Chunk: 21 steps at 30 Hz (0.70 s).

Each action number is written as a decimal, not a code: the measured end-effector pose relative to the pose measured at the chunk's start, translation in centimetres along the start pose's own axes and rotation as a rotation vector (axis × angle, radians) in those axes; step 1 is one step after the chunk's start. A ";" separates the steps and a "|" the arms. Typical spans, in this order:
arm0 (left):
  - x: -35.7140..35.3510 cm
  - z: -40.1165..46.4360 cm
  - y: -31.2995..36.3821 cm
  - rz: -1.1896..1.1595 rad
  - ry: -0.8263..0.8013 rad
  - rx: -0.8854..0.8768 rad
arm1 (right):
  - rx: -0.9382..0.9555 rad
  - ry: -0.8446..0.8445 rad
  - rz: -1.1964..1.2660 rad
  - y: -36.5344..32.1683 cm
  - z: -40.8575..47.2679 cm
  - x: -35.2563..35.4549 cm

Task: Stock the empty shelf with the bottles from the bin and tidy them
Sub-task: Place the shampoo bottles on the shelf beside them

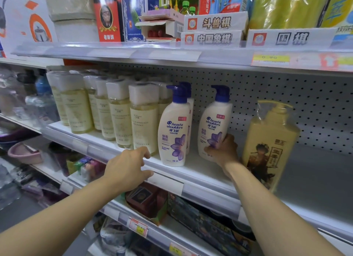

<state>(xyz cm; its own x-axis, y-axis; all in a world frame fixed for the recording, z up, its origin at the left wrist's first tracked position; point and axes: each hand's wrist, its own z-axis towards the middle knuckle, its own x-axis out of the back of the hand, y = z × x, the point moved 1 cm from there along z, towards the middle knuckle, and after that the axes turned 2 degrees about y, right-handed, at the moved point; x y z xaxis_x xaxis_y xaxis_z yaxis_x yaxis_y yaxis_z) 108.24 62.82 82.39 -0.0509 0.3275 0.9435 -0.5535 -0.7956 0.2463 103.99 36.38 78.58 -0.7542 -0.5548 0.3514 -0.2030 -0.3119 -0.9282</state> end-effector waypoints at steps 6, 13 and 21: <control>-0.3 0.4 0.6 -0.015 -0.003 -0.017 | -0.027 0.031 0.033 0.1 0.3 0.1; -0.5 0.9 0.2 0.006 -0.007 -0.008 | 0.076 -0.015 -0.052 -0.6 1.8 -1.1; -0.9 1.0 0.3 0.011 -0.018 0.016 | 0.033 0.039 -0.111 -0.8 2.5 -2.2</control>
<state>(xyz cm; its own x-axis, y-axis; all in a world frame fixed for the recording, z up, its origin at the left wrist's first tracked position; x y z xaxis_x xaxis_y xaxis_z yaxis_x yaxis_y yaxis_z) 108.96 61.75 81.89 -0.0418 0.3099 0.9498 -0.5395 -0.8072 0.2396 107.39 35.94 78.80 -0.7520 -0.4855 0.4459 -0.2661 -0.3953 -0.8792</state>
